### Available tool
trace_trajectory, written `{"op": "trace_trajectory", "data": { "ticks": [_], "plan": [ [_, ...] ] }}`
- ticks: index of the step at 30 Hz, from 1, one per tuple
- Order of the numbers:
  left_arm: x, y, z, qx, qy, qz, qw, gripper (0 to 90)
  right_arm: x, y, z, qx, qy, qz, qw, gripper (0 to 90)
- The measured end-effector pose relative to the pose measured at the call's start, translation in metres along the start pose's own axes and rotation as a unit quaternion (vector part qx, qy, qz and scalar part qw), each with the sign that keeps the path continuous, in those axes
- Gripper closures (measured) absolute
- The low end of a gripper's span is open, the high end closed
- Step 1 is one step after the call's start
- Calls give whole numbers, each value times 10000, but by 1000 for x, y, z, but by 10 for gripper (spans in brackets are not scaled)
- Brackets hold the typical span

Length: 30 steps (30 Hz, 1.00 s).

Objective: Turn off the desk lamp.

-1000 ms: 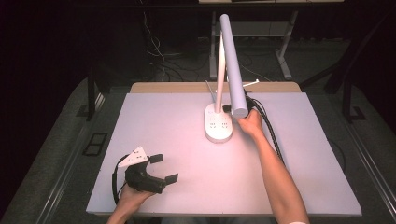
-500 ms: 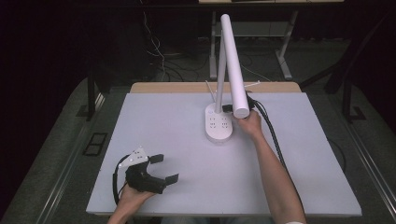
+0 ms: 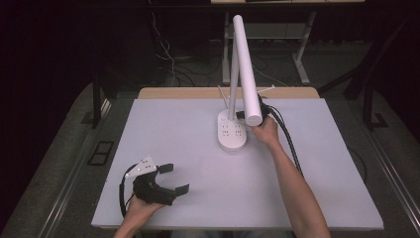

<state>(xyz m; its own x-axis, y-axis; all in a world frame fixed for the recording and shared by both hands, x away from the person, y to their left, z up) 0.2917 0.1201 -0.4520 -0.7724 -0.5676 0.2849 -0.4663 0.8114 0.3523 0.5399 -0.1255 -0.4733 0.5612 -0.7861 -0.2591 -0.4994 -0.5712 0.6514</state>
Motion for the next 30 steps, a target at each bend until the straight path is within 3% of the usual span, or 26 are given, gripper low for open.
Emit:
{"op": "trace_trajectory", "data": {
  "ticks": [15,30],
  "plan": [
    [2,-1,0,8,0,16,10000,0,-6,28,-6,129,50,-134,9998,900],
    [6,-2,-1,14,-34,53,10000,0,-10,73,-1,268,141,-211,9993,897]
  ]
}}
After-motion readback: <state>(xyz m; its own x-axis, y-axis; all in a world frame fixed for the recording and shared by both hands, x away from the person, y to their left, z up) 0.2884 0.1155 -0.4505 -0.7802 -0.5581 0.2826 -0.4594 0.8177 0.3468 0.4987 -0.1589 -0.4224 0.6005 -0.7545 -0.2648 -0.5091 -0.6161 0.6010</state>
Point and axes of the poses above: each handheld gripper's, and its own axes: y roughly backward along the jaws, z roughly out of its underside, x roughly to its right, the point moved 8 cm from there along -y, roughly forward along the jaws, and after that the axes turned 2 degrees about x, right-handed, at the moved point
